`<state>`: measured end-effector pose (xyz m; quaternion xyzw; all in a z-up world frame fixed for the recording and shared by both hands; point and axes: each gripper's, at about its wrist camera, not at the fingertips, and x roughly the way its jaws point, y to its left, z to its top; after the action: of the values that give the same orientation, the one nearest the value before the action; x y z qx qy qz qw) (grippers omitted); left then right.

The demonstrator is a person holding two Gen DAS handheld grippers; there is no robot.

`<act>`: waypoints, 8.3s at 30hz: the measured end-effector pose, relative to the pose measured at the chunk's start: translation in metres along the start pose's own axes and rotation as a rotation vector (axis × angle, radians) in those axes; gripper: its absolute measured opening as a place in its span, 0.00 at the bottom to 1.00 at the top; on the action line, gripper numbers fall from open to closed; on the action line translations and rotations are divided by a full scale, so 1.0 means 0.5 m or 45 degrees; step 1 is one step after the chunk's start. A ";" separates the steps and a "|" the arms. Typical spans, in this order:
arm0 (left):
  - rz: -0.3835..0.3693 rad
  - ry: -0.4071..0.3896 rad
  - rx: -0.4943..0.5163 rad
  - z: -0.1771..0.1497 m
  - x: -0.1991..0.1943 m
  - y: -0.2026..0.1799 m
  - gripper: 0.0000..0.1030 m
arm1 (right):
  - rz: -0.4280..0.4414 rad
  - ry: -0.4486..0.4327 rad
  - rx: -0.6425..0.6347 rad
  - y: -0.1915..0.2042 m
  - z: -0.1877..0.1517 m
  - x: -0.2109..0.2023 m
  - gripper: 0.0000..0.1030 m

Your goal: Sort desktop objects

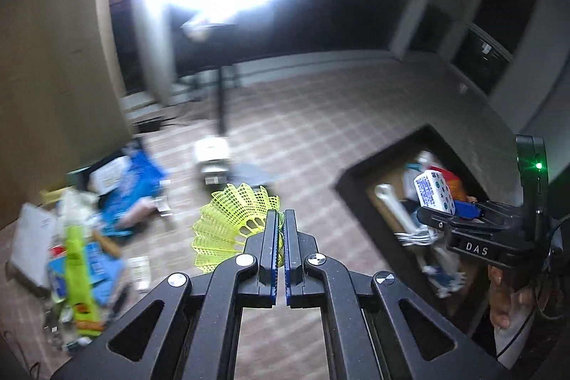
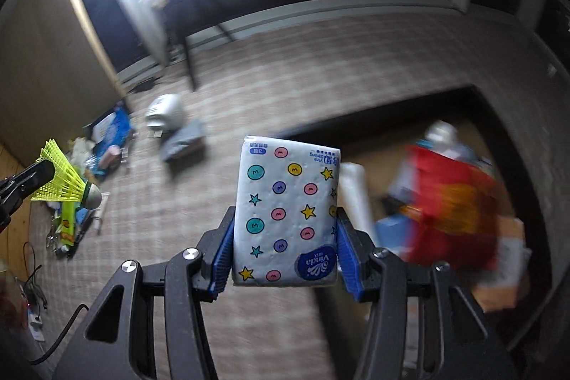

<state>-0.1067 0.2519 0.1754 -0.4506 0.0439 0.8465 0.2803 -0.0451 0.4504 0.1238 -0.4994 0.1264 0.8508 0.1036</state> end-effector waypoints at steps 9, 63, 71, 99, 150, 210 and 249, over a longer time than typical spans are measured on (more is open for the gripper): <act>-0.128 0.051 0.116 0.028 0.082 -0.193 0.02 | -0.125 0.004 0.157 -0.214 -0.079 -0.071 0.48; 0.305 0.026 -0.211 -0.058 -0.005 0.144 0.48 | 0.133 0.000 -0.208 0.059 -0.040 -0.020 0.59; 0.416 0.033 -0.401 -0.150 -0.068 0.335 0.47 | 0.284 0.026 -0.357 0.256 -0.010 0.022 0.59; 0.289 0.092 -0.526 -0.261 -0.004 0.520 0.36 | 0.604 0.397 -0.564 0.794 0.021 0.304 0.40; 0.151 0.010 -0.418 -0.180 -0.037 0.327 0.38 | 0.760 0.253 -0.458 0.621 0.026 0.141 0.22; 0.063 0.120 -0.067 -0.096 0.038 -0.078 0.39 | 0.429 0.075 -0.088 0.011 0.021 -0.022 0.15; 0.439 0.104 -0.896 -0.176 0.004 0.909 0.53 | 0.364 0.256 -0.314 0.659 0.301 0.430 0.51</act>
<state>-0.2762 -0.1572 0.0409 -0.5385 -0.1628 0.8258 -0.0398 -0.3719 0.1973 0.0428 -0.5677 0.1006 0.8117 -0.0931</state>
